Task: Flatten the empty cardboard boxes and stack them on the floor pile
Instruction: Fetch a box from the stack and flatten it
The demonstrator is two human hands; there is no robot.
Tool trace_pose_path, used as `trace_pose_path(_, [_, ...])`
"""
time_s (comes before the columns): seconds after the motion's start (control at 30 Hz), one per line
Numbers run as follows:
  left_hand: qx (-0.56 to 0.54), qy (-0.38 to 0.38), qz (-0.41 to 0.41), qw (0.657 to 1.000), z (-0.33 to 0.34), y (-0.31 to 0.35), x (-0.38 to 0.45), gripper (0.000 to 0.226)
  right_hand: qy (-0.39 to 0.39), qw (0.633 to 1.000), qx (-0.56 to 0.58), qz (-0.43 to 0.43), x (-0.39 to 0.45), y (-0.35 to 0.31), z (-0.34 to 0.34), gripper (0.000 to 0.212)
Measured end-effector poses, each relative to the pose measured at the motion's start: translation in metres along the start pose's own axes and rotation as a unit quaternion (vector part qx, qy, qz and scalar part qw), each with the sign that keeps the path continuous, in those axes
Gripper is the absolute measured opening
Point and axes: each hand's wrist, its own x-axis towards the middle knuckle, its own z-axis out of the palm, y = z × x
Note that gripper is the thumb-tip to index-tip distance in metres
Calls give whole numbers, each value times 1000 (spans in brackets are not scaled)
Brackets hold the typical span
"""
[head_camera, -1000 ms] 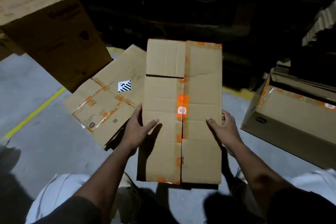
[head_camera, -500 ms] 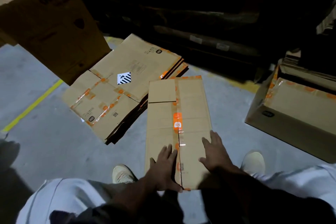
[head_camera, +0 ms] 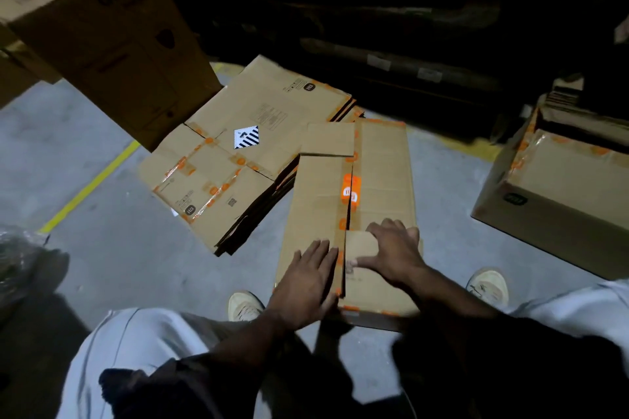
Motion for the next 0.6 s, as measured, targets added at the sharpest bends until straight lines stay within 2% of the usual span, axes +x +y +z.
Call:
trace_pose_path(0.1, [26, 130, -62, 989, -13, -4, 7, 80, 60, 997, 39, -4, 0, -5, -23, 67])
trace_pose_path(0.23, [7, 189, -139, 972, -44, -9, 20, 70, 134, 990, 47, -22, -17, -13, -46, 67])
trace_pose_path(0.4, [-135, 261, -269, 917, -76, -7, 28, 38, 273, 951, -64, -130, -54, -33, -85, 47])
trace_pose_path(0.47, [-232, 277, -312, 879, -83, -2, 30, 27, 288, 940, -104, -151, -76, -49, -95, 34])
trace_pose_path(0.5, [-298, 289, -347, 841, -85, -4, 30, 32, 270, 943, -114, -159, -86, -52, -94, 27])
trace_pose_path(0.53, [-375, 323, -402, 770, -91, -9, 30, 43, 236, 950, -124, -163, -96, -50, -89, 25])
trace_pose_path(0.6, [-559, 359, -487, 567, -104, -35, 31, 52, 150, 967, -145, -146, -114, -31, -75, 36])
